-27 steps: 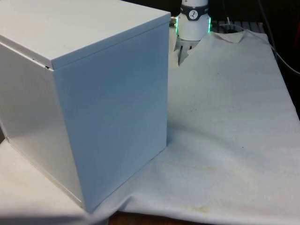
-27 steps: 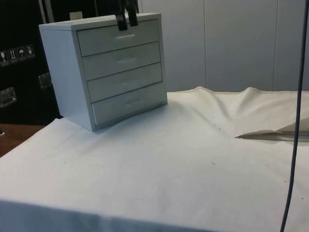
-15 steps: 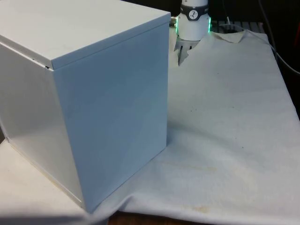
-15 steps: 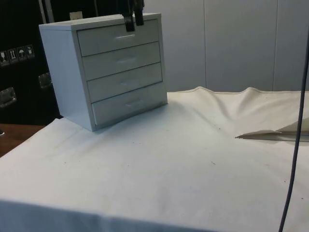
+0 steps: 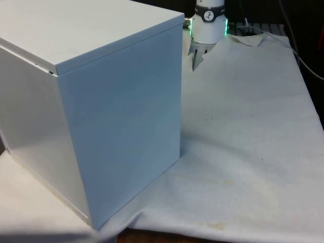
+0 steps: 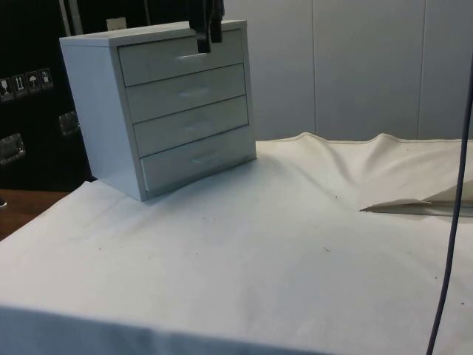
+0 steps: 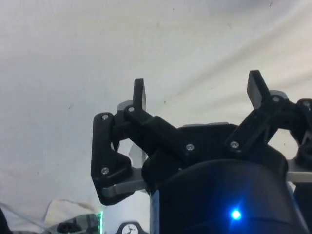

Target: Open the drawer, then close it.

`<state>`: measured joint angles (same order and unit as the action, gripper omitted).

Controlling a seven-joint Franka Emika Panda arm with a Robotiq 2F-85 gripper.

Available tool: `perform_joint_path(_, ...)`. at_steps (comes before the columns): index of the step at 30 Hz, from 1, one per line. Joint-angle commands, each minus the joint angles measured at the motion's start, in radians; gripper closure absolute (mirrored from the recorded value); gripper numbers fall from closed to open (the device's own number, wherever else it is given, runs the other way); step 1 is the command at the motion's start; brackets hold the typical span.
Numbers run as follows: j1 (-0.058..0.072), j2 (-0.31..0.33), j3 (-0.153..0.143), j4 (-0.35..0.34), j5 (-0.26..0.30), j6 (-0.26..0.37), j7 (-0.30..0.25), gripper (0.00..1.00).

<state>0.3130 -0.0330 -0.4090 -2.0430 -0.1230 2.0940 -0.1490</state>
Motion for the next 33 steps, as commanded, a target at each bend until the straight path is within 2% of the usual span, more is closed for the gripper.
perform_joint_path(1, -0.004, -0.007, -0.006, -0.014, -0.007, 0.033, -0.011, 0.00)
perform_joint_path(6, -0.002, -0.005, -0.030, -0.038, -0.004, 0.095, -0.048, 0.00)
perform_joint_path(7, -0.001, 0.000, -0.030, -0.031, 0.000, 0.078, -0.045, 0.00)
perform_joint_path(10, -0.002, -0.003, -0.036, -0.050, -0.004, 0.129, -0.074, 0.00)
perform_joint_path(15, -0.003, -0.004, -0.043, -0.059, -0.009, 0.157, -0.104, 0.00)
perform_joint_path(16, -0.002, 0.000, -0.044, -0.054, 0.000, 0.146, -0.106, 0.00)
perform_joint_path(17, -0.003, -0.004, -0.045, -0.060, -0.011, 0.161, -0.110, 0.00)
perform_joint_path(23, -0.002, -0.009, -0.045, -0.062, -0.039, 0.160, -0.144, 0.00)
perform_joint_path(24, -0.002, -0.001, -0.046, -0.055, -0.021, 0.151, -0.144, 0.00)
perform_joint_path(25, -0.002, -0.012, -0.045, -0.064, -0.047, 0.158, -0.153, 0.00)
perform_joint_path(31, -0.002, -0.023, -0.044, -0.071, -0.065, 0.156, -0.187, 0.00)
perform_joint_path(32, -0.002, -0.015, -0.046, -0.064, -0.049, 0.151, -0.188, 0.00)
perform_joint_path(33, -0.002, -0.025, -0.044, -0.072, -0.068, 0.156, -0.193, 0.00)
